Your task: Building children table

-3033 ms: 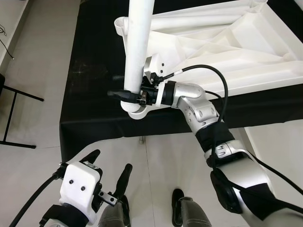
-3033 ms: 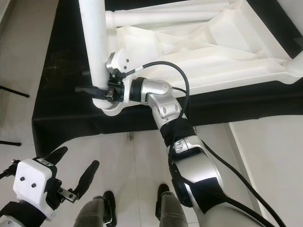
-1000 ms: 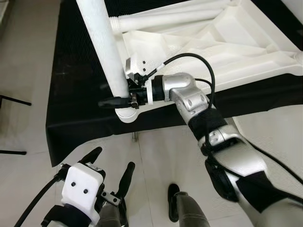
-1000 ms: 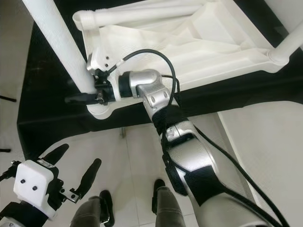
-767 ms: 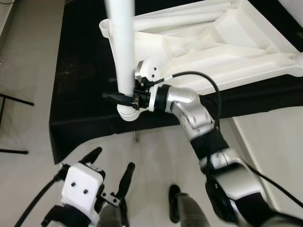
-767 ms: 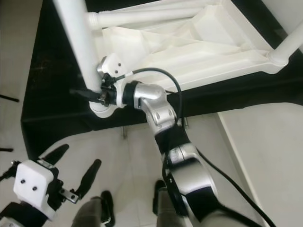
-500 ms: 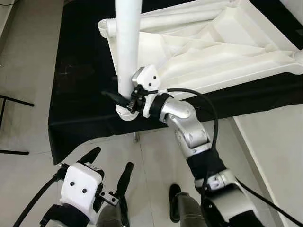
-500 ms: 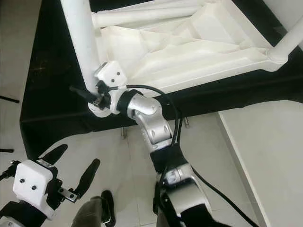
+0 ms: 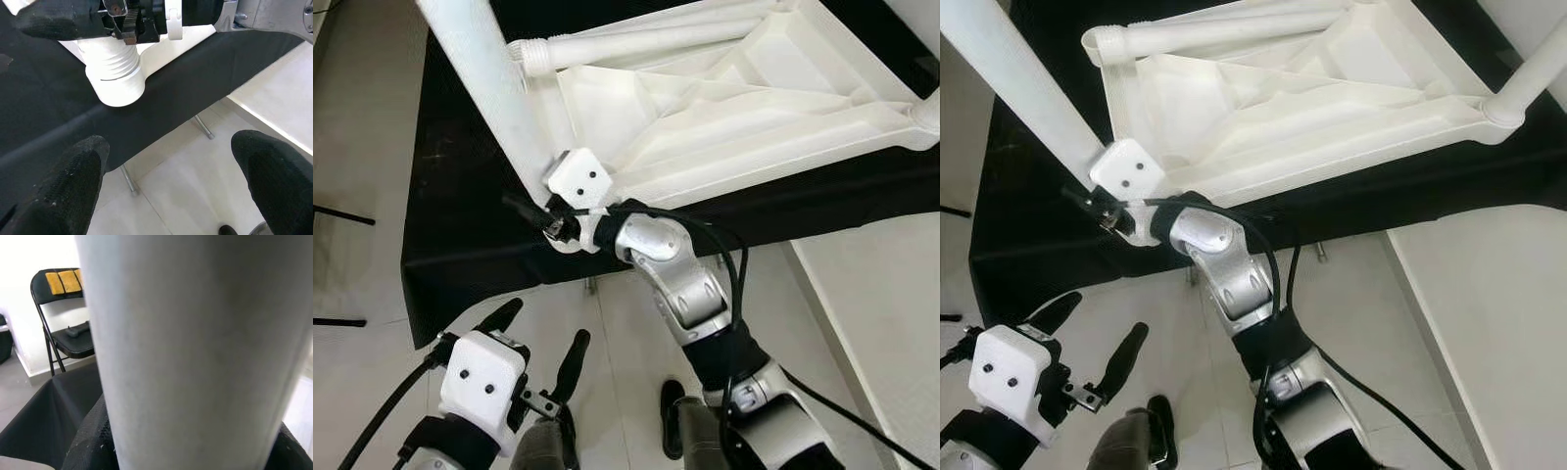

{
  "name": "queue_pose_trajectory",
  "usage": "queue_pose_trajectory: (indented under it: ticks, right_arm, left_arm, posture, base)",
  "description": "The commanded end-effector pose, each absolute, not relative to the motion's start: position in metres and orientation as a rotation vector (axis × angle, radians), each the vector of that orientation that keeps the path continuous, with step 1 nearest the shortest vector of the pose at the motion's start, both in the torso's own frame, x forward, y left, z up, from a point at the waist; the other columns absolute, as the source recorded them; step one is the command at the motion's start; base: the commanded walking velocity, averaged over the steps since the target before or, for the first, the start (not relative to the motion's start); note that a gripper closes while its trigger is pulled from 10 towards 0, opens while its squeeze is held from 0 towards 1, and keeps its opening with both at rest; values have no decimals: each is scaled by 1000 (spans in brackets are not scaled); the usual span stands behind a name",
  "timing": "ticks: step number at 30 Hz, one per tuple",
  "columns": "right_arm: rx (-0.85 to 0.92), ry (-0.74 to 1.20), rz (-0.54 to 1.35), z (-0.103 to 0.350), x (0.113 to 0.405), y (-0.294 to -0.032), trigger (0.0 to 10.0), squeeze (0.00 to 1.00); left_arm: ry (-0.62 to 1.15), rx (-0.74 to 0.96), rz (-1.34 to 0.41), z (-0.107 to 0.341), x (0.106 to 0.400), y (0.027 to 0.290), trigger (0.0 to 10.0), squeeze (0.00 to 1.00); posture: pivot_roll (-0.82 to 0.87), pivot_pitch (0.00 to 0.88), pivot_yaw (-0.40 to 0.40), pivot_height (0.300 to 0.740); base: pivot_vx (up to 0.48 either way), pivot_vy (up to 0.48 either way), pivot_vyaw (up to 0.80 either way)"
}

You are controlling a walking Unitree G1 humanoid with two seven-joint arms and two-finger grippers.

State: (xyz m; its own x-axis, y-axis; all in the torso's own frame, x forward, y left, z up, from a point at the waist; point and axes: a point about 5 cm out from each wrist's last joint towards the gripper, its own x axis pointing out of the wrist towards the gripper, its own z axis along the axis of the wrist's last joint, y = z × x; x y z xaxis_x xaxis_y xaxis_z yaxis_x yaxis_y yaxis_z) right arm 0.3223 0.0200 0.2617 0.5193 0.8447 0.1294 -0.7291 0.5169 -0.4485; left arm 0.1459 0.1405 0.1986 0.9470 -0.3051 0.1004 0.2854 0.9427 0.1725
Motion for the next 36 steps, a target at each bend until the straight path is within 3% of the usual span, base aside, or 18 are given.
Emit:
queue_pose_trajectory:
  ticks: [1, 12, 18, 22, 30, 36]
  right_arm:
    - [-365, -248, 1004, 245, 324, 27, 10000, 0]
    - [-297, -181, 985, 240, 328, 25, 10000, 0]
    - [-68, -100, 908, 224, 323, 22, 10000, 0]
    - [-36, -100, 888, 222, 322, 24, 10000, 0]
    - [93, -252, 881, 253, 310, 62, 10000, 0]
    - [155, -321, 842, 271, 318, 59, 10000, 0]
  left_arm:
    - [-101, 161, -292, 193, 145, 142, 10000, 0]
    - [-103, 159, -290, 193, 145, 141, 10000, 0]
    - [-101, 160, -291, 193, 146, 143, 10000, 0]
    - [-101, 161, -290, 193, 146, 143, 10000, 0]
    - [-104, 172, -283, 192, 150, 144, 10000, 0]
    - [-110, 177, -275, 191, 153, 146, 10000, 0]
  posture:
    - [101, 451, 3, 740]
    - [99, 455, 3, 740]
    - [102, 455, 9, 740]
    - [104, 453, 9, 740]
    - [113, 437, 11, 740]
    - [111, 415, 2, 740]
  base:
    - [0, 0, 0]
    - [0, 0, 0]
    - [0, 0, 0]
    - [0, 0, 0]
    - [0, 0, 0]
    - [0, 0, 0]
